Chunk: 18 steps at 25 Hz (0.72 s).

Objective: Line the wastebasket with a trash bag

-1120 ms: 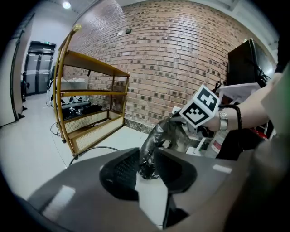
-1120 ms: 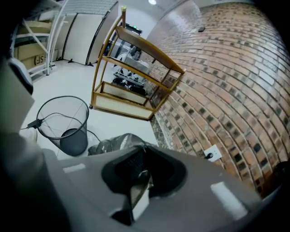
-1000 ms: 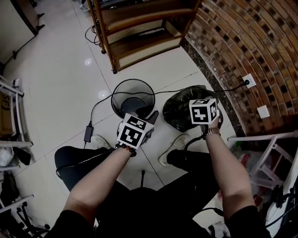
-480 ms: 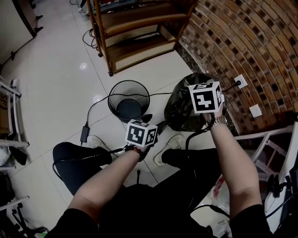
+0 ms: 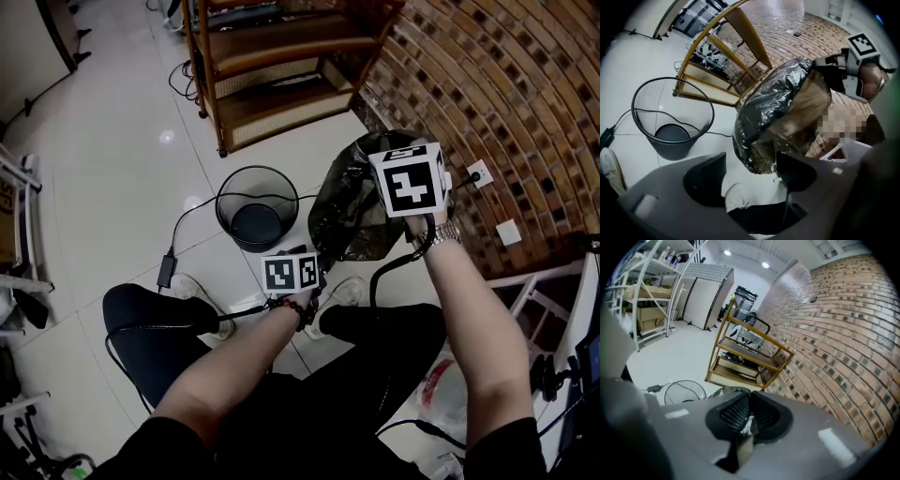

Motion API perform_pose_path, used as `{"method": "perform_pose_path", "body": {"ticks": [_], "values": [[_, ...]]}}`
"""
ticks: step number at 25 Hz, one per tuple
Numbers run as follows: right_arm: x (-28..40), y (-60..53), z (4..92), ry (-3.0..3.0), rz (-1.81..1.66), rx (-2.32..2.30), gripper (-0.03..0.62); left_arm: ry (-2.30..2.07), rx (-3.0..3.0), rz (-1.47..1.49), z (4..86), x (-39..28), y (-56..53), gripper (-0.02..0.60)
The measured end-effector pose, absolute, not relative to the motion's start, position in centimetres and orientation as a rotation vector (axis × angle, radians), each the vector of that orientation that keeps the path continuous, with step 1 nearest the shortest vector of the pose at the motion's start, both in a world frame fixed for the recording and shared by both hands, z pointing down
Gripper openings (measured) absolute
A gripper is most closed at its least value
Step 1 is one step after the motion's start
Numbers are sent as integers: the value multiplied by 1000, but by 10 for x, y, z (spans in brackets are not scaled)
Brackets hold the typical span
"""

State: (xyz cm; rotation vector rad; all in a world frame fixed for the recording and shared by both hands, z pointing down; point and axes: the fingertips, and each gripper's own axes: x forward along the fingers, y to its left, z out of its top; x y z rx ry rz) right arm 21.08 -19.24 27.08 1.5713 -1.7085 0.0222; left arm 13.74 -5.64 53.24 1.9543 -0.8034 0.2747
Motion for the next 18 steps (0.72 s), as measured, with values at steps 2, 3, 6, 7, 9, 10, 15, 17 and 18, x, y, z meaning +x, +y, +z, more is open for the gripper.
{"method": "perform_pose_path", "body": {"ticks": [2, 3, 6, 7, 9, 10, 15, 17, 18], "values": [[208, -195, 258, -1729, 22, 1575, 16, -859, 1968, 269, 526, 131, -69, 314], [209, -197, 252, -1734, 22, 1582, 17, -885, 1983, 265, 521, 126, -76, 311], [214, -200, 237, -1741, 35, 1618, 16, -944, 2031, 232, 501, 110, -96, 221], [214, -202, 233, -1747, 38, 1624, 15, -965, 2044, 226, 493, 102, -101, 189], [213, -205, 226, -1761, 41, 1629, 15, -1011, 2076, 229, 477, 81, -112, 98], [212, -207, 224, -1768, 42, 1630, 15, -1033, 2096, 234, 469, 70, -118, 70], [202, -210, 218, -1810, 58, 1615, 16, -1093, 2188, 240, 422, 20, -141, 5], [196, -208, 218, -1827, 70, 1597, 16, -1116, 2225, 246, 401, -1, -149, 5], [193, -208, 219, -1837, 79, 1585, 15, -1120, 2242, 250, 392, -11, -152, 5]]}}
